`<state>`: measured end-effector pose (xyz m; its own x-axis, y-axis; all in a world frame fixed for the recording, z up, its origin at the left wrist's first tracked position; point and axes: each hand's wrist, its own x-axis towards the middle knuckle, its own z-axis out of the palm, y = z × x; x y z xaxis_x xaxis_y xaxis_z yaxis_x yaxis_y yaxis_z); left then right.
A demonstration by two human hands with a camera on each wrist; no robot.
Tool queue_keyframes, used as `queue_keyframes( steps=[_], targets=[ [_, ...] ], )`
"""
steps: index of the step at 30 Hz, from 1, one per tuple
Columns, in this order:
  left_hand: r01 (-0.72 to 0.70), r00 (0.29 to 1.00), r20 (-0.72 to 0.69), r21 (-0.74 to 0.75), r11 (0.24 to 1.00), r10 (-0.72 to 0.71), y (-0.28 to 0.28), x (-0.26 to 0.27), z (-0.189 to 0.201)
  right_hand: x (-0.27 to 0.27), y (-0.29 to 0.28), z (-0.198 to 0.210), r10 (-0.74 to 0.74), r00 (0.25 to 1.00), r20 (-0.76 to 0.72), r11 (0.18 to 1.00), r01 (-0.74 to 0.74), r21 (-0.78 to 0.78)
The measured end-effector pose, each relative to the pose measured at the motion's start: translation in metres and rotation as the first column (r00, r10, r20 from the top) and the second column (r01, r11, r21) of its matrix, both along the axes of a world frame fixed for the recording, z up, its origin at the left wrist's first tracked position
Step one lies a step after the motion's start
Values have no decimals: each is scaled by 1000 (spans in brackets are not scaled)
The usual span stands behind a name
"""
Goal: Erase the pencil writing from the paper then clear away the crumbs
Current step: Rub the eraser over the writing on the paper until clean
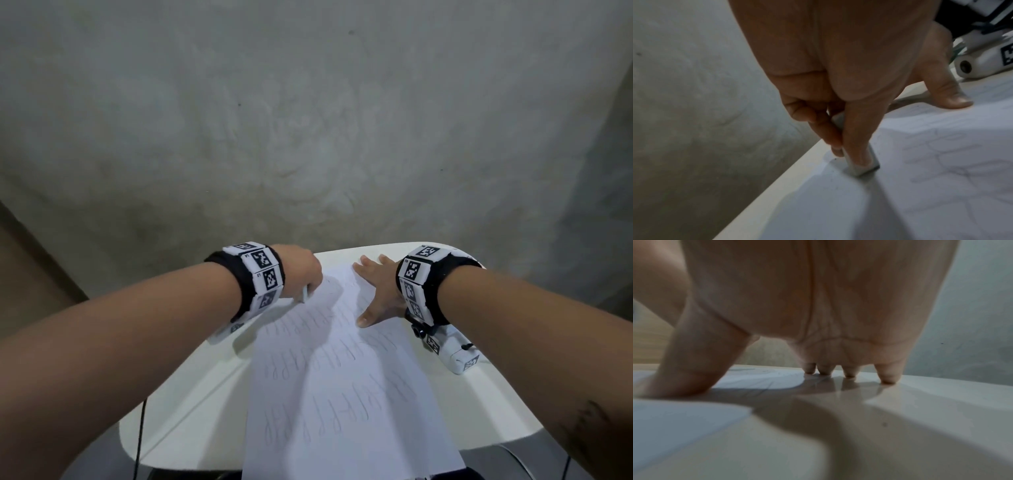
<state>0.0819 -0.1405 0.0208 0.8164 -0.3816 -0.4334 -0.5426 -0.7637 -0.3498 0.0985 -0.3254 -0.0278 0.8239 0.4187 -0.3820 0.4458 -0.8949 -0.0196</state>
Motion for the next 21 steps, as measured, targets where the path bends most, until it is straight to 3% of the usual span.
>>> queue_keyframes(
  steps=[5, 12, 21],
  targets=[
    [87, 987, 152, -196, 977, -57, -34, 7, -1, 2, 2, -1, -3, 1000, 8, 999, 2, 34],
    [54, 997, 60, -108, 993, -48, -1, 2, -8, 0, 2, 0, 3, 1000, 4, 1000, -3, -20],
    [31, 997, 78, -92, 995, -24, 12, -6, -11, 6, -8, 5, 18, 1000, -12, 1000, -18, -2]
  ],
)
